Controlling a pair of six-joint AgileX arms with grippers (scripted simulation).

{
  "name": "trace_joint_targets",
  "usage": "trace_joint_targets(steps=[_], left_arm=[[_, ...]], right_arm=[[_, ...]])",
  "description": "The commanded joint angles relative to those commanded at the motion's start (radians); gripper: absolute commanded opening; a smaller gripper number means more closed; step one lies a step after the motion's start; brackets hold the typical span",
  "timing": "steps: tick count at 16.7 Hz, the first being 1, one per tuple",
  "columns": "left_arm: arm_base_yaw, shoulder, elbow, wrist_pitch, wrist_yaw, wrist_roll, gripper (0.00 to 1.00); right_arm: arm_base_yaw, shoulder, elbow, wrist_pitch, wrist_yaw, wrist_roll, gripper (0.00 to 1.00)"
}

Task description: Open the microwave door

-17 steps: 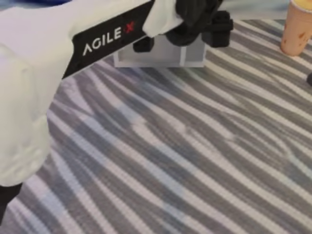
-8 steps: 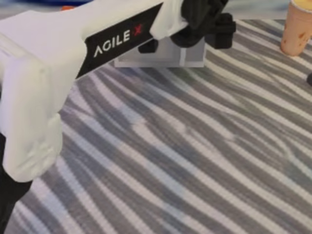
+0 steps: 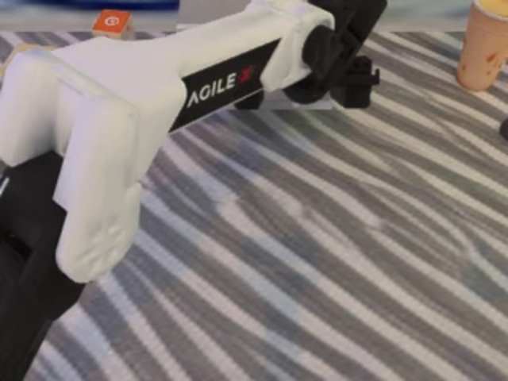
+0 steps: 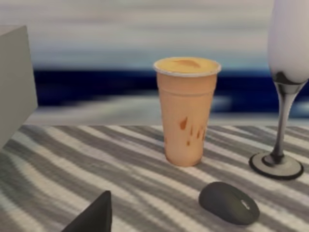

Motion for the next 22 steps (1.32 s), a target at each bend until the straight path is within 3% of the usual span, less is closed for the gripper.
trace_joint_targets(steps=[1, 14, 22], left_arm=[[0.0, 0.0, 0.0, 0.0, 0.0, 0.0, 1.0], [0.0, 0.0, 0.0, 0.0, 0.0, 0.0, 0.02], [0.0, 0.0, 0.0, 0.0, 0.0, 0.0, 0.0]], right_arm=[[0.0, 0.0, 0.0, 0.0, 0.0, 0.0, 1.0], [0.0, 0.0, 0.0, 0.0, 0.0, 0.0, 1.0], [0.0, 0.0, 0.0, 0.0, 0.0, 0.0, 1.0]])
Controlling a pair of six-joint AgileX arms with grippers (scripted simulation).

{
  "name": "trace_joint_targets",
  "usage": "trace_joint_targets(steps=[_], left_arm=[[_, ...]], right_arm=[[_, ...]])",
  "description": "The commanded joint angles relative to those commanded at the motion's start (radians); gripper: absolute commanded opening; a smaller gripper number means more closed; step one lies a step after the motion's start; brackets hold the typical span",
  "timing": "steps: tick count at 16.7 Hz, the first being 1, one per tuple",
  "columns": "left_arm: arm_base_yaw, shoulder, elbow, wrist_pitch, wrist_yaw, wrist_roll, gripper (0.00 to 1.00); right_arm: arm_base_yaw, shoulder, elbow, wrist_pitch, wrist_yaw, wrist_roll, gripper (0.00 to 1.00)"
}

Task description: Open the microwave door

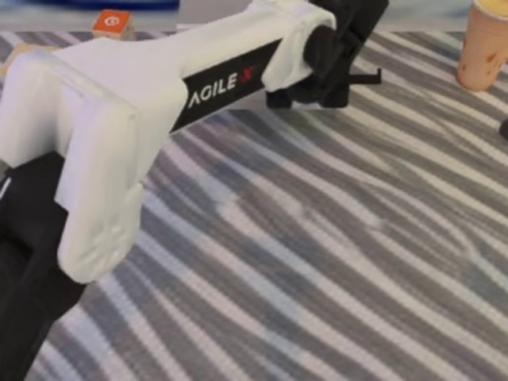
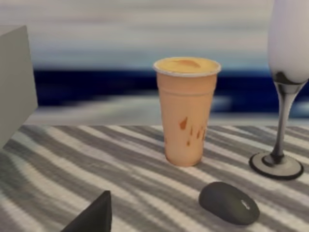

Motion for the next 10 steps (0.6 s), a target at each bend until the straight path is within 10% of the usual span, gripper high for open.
trace_joint_targets(steps=[10], left_arm=[[-0.034, -0.114, -0.201, 0.075, -0.021, -0.031, 0.0]], right_arm=[[0.0, 0.0, 0.0, 0.0, 0.0, 0.0, 1.0]])
